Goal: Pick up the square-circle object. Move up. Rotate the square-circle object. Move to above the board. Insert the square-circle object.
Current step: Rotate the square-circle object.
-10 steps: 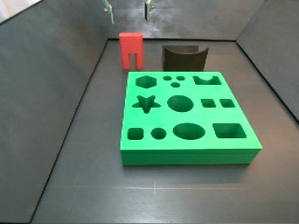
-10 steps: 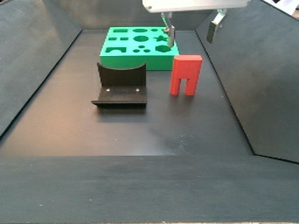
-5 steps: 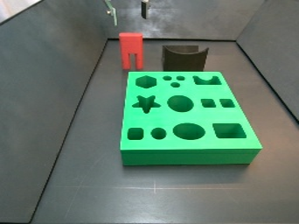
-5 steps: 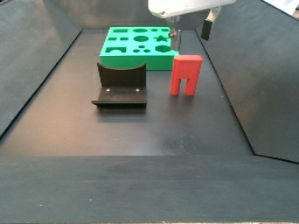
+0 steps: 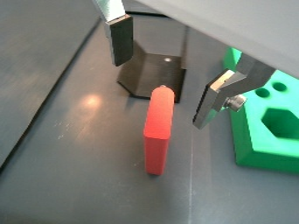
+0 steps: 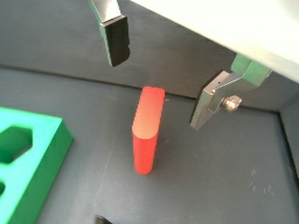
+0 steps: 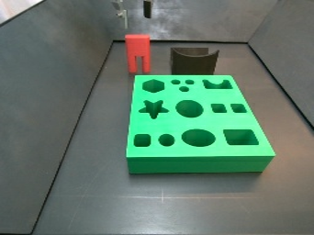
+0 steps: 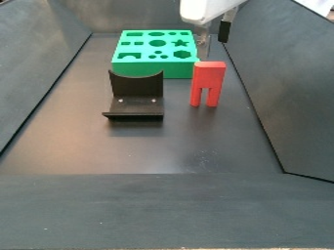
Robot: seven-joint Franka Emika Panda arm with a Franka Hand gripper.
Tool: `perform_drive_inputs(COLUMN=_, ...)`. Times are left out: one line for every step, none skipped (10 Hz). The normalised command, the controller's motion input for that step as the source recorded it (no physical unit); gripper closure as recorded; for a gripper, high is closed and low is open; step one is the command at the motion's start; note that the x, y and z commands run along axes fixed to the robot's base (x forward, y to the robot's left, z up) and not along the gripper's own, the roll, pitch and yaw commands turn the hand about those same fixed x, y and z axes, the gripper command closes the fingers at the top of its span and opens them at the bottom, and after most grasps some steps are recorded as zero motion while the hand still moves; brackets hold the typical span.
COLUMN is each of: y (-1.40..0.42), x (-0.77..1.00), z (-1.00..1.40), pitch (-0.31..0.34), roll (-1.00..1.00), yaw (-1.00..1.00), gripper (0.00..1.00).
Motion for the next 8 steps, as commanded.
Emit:
perform_drive_inputs(y=0.0, x=0.03, z=-0.03, pitch=0.005, roll=0.0, yaw=1.0, gripper=0.0)
perform_drive_inputs(y=0.0, x=0.03, z=-0.03, pitch=0.005, roll=0.0, yaw=1.0, gripper=0.0)
perform_drive_inputs(y=0.0, x=0.03, z=-0.03, pitch=0.006, roll=0.0, yaw=1.0, gripper=0.0)
perform_drive_inputs(y=0.0, x=0.03, z=-0.03, pitch=0.006, roll=0.0, yaw=1.0, gripper=0.0)
perform_drive_inputs(y=0.0, x=0.03, z=-0.03, pitch=0.006, roll=0.0, yaw=1.0, gripper=0.0)
perform_drive_inputs(y=0.0, x=0.03, z=-0.03, pitch=0.006, roll=0.0, yaw=1.0, gripper=0.0)
perform_drive_inputs(y=0.0, x=0.03, z=-0.03, pitch=0.006, roll=0.0, yaw=1.0, gripper=0.0)
perform_drive_inputs(y=0.0, x=0.03, z=-0.03, pitch=0.007, roll=0.0, yaw=1.0, gripper=0.0)
